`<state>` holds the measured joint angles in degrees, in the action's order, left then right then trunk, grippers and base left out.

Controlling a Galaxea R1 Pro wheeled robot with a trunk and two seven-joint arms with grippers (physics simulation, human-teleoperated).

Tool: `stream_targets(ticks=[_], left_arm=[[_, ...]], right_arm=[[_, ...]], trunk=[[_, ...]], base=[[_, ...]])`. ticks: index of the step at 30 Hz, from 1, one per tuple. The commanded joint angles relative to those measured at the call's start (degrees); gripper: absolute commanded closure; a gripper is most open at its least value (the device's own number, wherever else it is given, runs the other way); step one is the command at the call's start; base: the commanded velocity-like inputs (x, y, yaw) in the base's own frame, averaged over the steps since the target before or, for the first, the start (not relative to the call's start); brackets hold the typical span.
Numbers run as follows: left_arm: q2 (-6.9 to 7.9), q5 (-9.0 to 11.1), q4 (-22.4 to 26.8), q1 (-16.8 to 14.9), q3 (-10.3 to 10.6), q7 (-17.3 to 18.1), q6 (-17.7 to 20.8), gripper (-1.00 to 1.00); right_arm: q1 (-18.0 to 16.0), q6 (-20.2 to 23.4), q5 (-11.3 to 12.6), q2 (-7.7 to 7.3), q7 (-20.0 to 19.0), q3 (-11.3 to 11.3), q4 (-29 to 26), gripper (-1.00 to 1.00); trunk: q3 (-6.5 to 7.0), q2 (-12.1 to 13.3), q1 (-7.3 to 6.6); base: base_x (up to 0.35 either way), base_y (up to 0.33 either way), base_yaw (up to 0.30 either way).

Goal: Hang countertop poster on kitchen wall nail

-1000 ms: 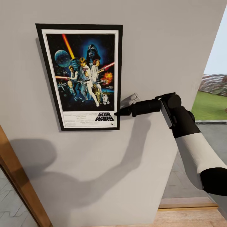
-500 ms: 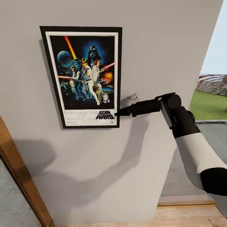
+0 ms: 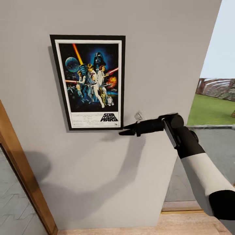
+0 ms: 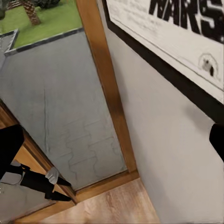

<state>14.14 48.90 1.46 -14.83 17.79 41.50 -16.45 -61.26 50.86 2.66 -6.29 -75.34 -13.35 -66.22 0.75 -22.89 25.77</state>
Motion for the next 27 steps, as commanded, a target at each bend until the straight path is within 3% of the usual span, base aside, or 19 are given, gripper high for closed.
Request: stream_targets(ticks=[1, 5, 11, 16, 17, 22, 27], left_arm=[[0.02, 0.32, -0.06, -0.02, 0.49, 0.08, -0.36, -1.0], [0.07, 0.32, -0.06, -0.02, 0.49, 0.04, -0.35, -1.0], [0.1, 0.32, -0.04, -0.02, 0.49, -0.01, -0.29, -1.0], [0.1, 0.32, -0.01, -0.02, 0.49, -0.11, -0.26, -1.0], [0.1, 0.32, 0.01, -0.02, 0.49, -0.45, -0.26, -1.0], [0.03, 0.32, 0.02, -0.02, 0.51, -2.15, -0.25, -1.0], [-0.05, 0.26, 0.06, -0.02, 0.62, -4.86, -0.31, -1.0]], right_arm=[[0.9, -0.07, 0.31, -0.14, 0.02, -0.1, -0.09, -1.0], [5.83, -1.92, 0.38, -0.54, -0.04, 0.08, -0.41, -1.0], [13.06, -8.57, 0.46, -1.41, -0.27, 4.13, -0.7, -1.0], [17.77, -10.35, 0.39, -1.9, -0.26, 5.47, -0.56, -1.0], [20.96, -11.61, 0.32, -2.4, -0.06, 5.8, -0.34, -1.0], [26.8, -16.57, 0.27, -2.84, 0.18, 6.87, 1.92, -1.0], [32.17, -24.86, 0.25, -3.0, 0.18, 12.41, 10.24, -1.0]], trunk=[[0.07, -0.03, 0.01], [0.45, -0.03, 0.01], [1.03, -0.03, 0.01], [1.5, -0.03, 0.01], [1.6, -0.03, 0.01], [2.08, -0.03, 0.01], [2.55, -0.03, 0.01]], base=[[-0.047, 0.0, 0.0], [-0.024, 0.0, 0.0], [-0.006, 0.0, 0.0], [-0.001, 0.0, 0.0], [0.0, 0.0, 0.0], [0.0, 0.0, 0.0], [0.0, 0.0, 0.0]])
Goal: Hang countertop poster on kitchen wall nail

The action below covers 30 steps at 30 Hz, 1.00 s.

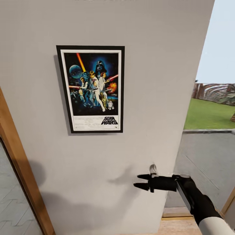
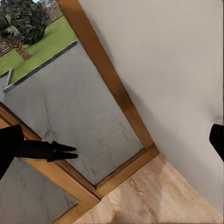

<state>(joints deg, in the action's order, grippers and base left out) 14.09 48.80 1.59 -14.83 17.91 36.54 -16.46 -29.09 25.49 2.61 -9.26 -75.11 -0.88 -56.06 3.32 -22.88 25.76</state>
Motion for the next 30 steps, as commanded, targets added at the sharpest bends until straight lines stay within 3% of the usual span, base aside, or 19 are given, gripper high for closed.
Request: stream_targets(ticks=[1, 3, 5, 8, 12, 13, 18, 22, 25, 29, 30], left_arm=[[0.0, 0.35, -0.07, -0.02, 0.51, -0.25, -0.3, -1.0], [-0.01, 0.34, -0.08, -0.04, 0.52, -0.79, -0.31, -1.0], [-0.02, 0.33, -0.06, -0.03, 0.54, -2.23, -0.34, -1.0], [-0.02, 0.33, -0.03, -0.05, 0.54, -4.41, -0.38, -1.0], [-0.02, 0.33, -0.01, -0.04, 0.54, -7.0, -0.43, -1.0], [-0.02, 0.33, -0.01, -0.03, 0.56, -8.13, -0.46, -1.0], [-0.02, 0.31, -0.01, -0.03, 0.54, -9.81, -0.49, -1.0], [-0.02, 0.32, -0.01, -0.04, 0.48, -10.27, -0.5, -1.0], [-0.02, 0.33, -0.01, -0.03, 0.46, -10.39, -0.5, -1.0], [-0.02, 0.33, -0.01, -0.03, 0.46, -10.42, -0.5, -1.0], [-0.02, 0.33, 0.0, -0.03, 0.46, -10.43, -0.5, -1.0]], right_arm=[[0.57, -1.08, 0.28, -0.06, -0.07, 0.75, 2.09, -1.0], [1.38, -4.52, 0.25, -0.09, -0.06, 1.9, 6.49, -1.0], [2.34, -13.92, 0.21, -0.37, 0.01, 3.34, 19.09, -1.0], [2.62, -21.19, 0.21, -0.59, 1.14, 3.71, 29.19, -1.0], [2.8, -27.6, 0.22, -0.69, 4.78, 3.84, 38.62, -1.0], [2.87, -30.56, 0.24, -0.71, 7.49, 3.87, 43.47, -1.0], [2.99, -35.43, 0.32, -0.74, 14.79, 3.87, 52.37, -1.0], [4.46, -36.78, 0.38, -0.65, 26.03, 3.79, 55.63, -1.0], [6.11, -37.11, 0.39, -0.33, 38.08, 3.73, 56.63, -1.0], [7.35, -37.2, 0.43, -0.17, 47.18, 3.71, 57.4, -1.0], [7.77, -37.16, 0.44, -0.09, 51.64, 3.7, 57.9, -1.0]], trunk=[[0.08, -0.04, 0.02], [0.27, -0.04, 0.02], [0.46, -0.04, 0.02], [0.75, -0.04, 0.02], [1.13, -0.04, 0.02], [1.23, -0.04, 0.02], [1.69, -0.04, 0.02], [1.86, -0.04, 0.02], [1.9, -0.04, 0.02], [1.91, -0.04, 0.02], [1.92, -0.04, 0.02]], base=[[0.0, 0.0, 0.0], [0.0, 0.0, 0.0], [0.0, 0.0, 0.0], [0.0, 0.0, 0.0], [0.0, 0.0, 0.0], [0.0, 0.0, 0.0], [0.0, 0.0, 0.0], [0.0, 0.0, 0.0], [0.0, 0.0, 0.0], [0.0, 0.0, 0.0], [0.0, 0.0, 0.0]])
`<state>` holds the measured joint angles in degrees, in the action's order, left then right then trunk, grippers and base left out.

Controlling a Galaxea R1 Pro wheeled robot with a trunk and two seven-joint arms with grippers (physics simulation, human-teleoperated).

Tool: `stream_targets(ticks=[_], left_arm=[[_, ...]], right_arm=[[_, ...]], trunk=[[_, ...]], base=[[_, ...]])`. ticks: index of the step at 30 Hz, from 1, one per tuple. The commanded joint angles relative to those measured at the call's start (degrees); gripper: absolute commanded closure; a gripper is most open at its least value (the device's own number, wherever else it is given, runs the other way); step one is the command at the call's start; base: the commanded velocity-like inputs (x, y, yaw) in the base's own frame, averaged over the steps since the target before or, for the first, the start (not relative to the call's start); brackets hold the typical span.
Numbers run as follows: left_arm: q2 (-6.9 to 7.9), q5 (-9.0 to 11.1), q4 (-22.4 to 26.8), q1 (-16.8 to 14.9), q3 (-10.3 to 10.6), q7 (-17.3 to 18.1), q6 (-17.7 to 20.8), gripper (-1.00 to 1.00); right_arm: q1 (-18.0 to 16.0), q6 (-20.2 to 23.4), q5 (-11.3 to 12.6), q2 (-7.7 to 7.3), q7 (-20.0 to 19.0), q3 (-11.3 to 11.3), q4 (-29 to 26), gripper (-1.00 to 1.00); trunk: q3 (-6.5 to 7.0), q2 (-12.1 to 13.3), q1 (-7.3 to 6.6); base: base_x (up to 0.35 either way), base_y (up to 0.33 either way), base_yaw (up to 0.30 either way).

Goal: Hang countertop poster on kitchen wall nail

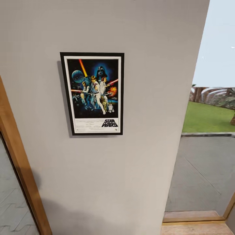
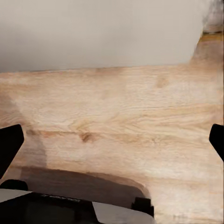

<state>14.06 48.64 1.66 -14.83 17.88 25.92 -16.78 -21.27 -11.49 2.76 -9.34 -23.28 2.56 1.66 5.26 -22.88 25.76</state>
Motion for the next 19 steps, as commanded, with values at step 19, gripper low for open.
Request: stream_targets(ticks=[19], left_arm=[[-0.08, 0.41, -0.07, -0.03, 0.77, 0.18, -0.27, -1.0]], right_arm=[[4.92, -0.02, 0.3, 0.11, 12.11, 0.25, 1.33, -1.0]], trunk=[[-0.02, -0.04, 0.02]], base=[[0.0, 0.0, 0.0]])
